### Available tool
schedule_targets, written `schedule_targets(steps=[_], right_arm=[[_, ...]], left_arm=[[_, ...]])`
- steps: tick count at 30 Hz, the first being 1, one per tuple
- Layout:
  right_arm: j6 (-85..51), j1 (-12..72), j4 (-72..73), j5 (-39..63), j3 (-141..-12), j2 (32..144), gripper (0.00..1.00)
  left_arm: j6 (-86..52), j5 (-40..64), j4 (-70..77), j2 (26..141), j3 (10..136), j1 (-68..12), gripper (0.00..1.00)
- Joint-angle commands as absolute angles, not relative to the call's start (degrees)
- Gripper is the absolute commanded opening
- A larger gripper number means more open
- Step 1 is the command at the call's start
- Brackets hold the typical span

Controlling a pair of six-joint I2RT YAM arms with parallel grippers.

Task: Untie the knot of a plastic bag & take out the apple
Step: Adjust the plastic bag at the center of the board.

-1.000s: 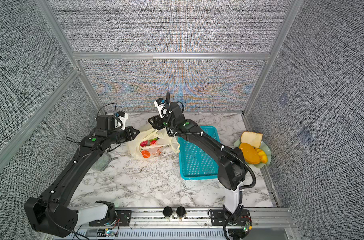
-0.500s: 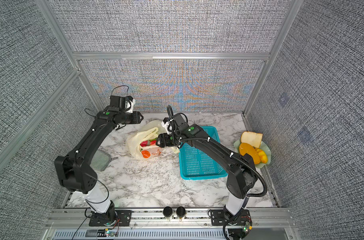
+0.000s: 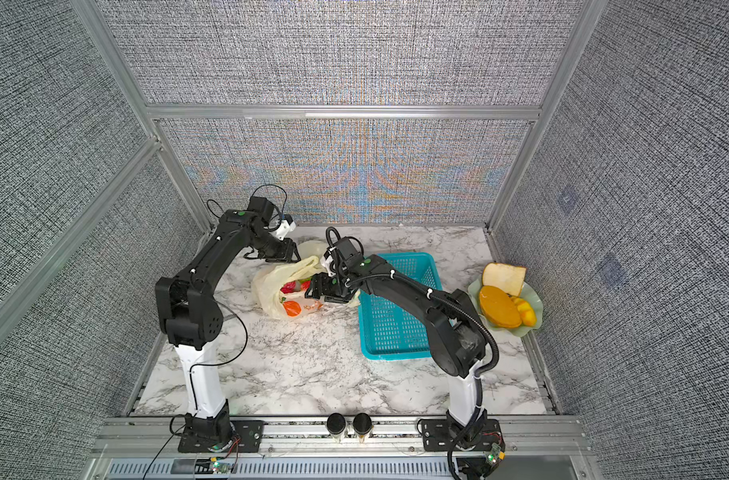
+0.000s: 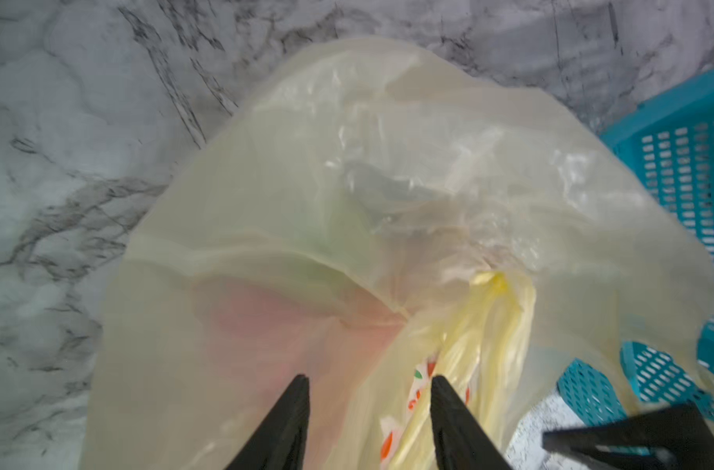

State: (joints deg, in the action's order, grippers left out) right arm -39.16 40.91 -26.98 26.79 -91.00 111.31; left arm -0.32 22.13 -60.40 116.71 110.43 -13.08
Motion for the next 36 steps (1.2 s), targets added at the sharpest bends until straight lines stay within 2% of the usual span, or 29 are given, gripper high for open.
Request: schedule_targets(steps=[1, 12, 14, 15, 16, 17, 18, 19, 22, 24, 27, 36], right_arm=[[-43.0, 40.4, -23.1, 26.3, -90.8, 112.5, 0.71], [-47.2, 38.0, -16.1, 24.9, -90.1, 115.1, 0.72], [-47.4, 37.9, -16.0, 23.7, -92.2, 116.9, 0.71], [-47.4, 37.9, -16.1, 23.3, -93.3, 117.7, 0.71], [-47.5, 37.9, -16.2, 22.5, -94.2, 118.6, 0.69], [-47.3, 37.9, -16.3, 21.5, -95.0, 119.3, 0.65], [-47.1, 37.8, -16.3, 20.5, -95.6, 119.8, 0.59], [-46.8, 37.9, -16.3, 19.4, -96.1, 120.3, 0.5], [-45.4, 37.9, -16.8, 17.0, -96.4, 120.2, 0.18], [-43.8, 37.9, -17.3, 14.8, -95.7, 118.9, 0.0], [-39.6, 37.6, -19.3, 10.4, -94.2, 116.2, 0.0], [-21.2, 33.3, -34.9, -0.9, -95.5, 108.8, 0.0]], left_arm=[[2.1, 26.6, -60.3, 115.5, 108.0, -13.1, 0.51], [3.6, 28.6, -60.5, 117.5, 106.1, -13.6, 0.5], [3.6, 29.1, -60.4, 117.9, 106.3, -13.8, 0.45], [3.5, 29.3, -60.3, 118.2, 106.4, -13.8, 0.38], [3.5, 29.7, -60.5, 118.3, 106.6, -13.8, 0.28], [3.5, 29.7, -60.7, 118.5, 106.8, -13.8, 0.13], [3.5, 29.8, -61.0, 118.7, 107.0, -13.8, 0.03], [3.5, 29.8, -61.1, 118.8, 107.1, -13.9, 0.0], [2.9, 28.9, -61.1, 118.0, 107.0, -13.7, 0.0], [1.9, 27.8, -60.3, 116.9, 106.9, -13.5, 0.0], [-0.9, 26.0, -59.2, 114.5, 106.8, -12.8, 0.0], [-12.2, 11.1, -55.8, 98.7, 102.6, -10.7, 0.0]])
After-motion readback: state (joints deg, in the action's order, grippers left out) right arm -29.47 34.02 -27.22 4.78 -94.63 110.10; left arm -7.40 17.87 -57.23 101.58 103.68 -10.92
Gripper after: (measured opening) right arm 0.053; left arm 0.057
